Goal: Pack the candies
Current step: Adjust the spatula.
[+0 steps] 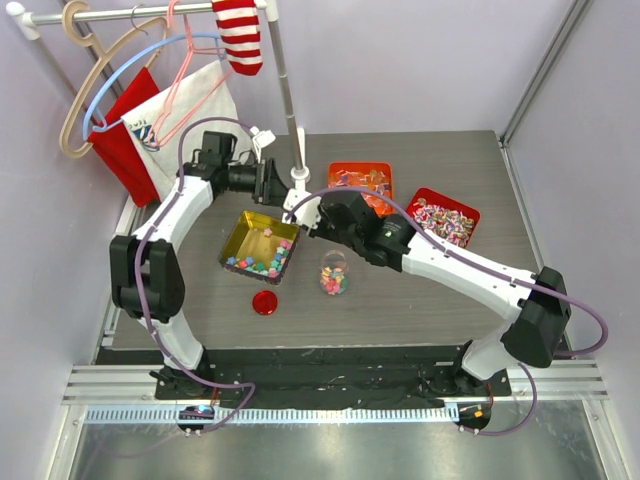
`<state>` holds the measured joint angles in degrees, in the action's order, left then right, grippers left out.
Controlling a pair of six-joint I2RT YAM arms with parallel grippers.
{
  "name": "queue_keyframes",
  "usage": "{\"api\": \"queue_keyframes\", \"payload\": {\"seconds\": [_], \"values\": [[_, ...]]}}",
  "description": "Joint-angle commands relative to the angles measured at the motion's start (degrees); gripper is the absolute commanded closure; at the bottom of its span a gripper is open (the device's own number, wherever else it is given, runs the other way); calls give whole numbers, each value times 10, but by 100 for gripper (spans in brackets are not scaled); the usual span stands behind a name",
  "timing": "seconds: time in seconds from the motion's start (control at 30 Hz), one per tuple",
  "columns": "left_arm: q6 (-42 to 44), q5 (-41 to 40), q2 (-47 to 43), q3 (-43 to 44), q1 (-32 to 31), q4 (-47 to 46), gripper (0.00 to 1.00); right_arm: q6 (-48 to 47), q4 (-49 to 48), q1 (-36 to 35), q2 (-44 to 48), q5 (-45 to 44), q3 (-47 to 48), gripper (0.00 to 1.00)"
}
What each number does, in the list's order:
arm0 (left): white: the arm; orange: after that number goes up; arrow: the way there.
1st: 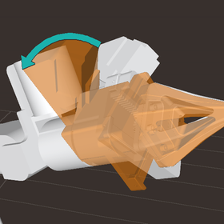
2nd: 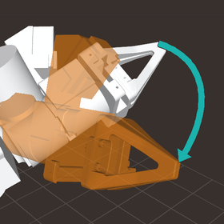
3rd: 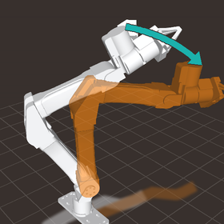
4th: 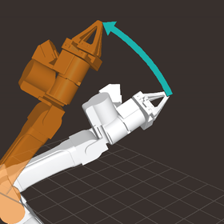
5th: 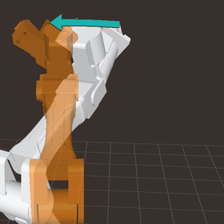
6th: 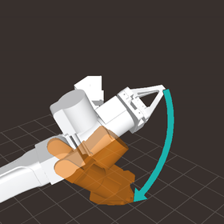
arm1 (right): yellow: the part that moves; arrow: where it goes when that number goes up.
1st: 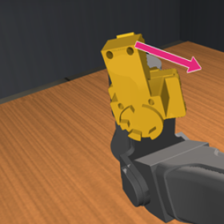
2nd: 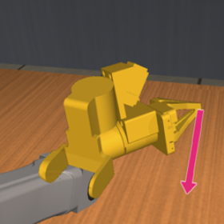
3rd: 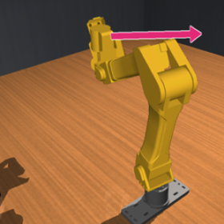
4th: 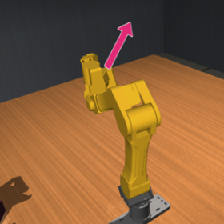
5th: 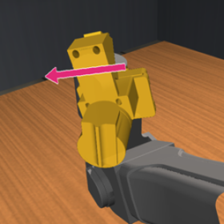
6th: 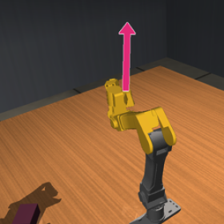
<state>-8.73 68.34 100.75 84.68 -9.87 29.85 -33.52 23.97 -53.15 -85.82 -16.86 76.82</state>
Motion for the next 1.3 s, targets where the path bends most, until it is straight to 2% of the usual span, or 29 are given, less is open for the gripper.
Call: {"api": "queue_keyframes", "payload": {"seconds": [0.0,0.03,0.07,0.13,0.17,0.33,0.5,0.57,0.63,0.77,0.93,1.13,1.2,1.27], "values": [[-15,26,10,18,-5,-19,54,-4,-36,-6,14,-10,-4,99],[-16,28,14,18,-4,-20,58,-4,-36,-6,14,-11,-3,99],[-16,32,14,17,-5,-20,67,-4,-37,-6,15,-12,-4,99],[-16,34,16,16,-5,-19,74,-6,-39,-6,17,-13,-5,99],[-16,36,16,16,-5,-19,82,-8,-41,-7,17,-14,-7,99],[-22,58,23,16,-7,-19,100,-17,-55,-7,25,-23,-25,99],[-29,89,35,19,-11,-20,100,-16,-58,-7,41,-13,-30,98],[-30,107,37,20,-13,-19,100,-14,-48,-5,50,10,-26,80],[-33,130,42,21,-17,-18,100,-5,-39,5,59,25,-21,74],[-37,157,42,20,-24,-20,100,13,-24,31,79,95,-20,70],[-41,170,43,21,-32,-20,100,7,-15,35,92,110,-28,66],[-43,171,39,19,-40,-22,100,-8,-11,35,89,109,-32,68],[-45,177,38,19,-43,-22,100,-12,-11,36,85,107,-33,72],[-47,180,37,19,-45,-22,100,-18,-10,36,81,105,-35,71]]}}
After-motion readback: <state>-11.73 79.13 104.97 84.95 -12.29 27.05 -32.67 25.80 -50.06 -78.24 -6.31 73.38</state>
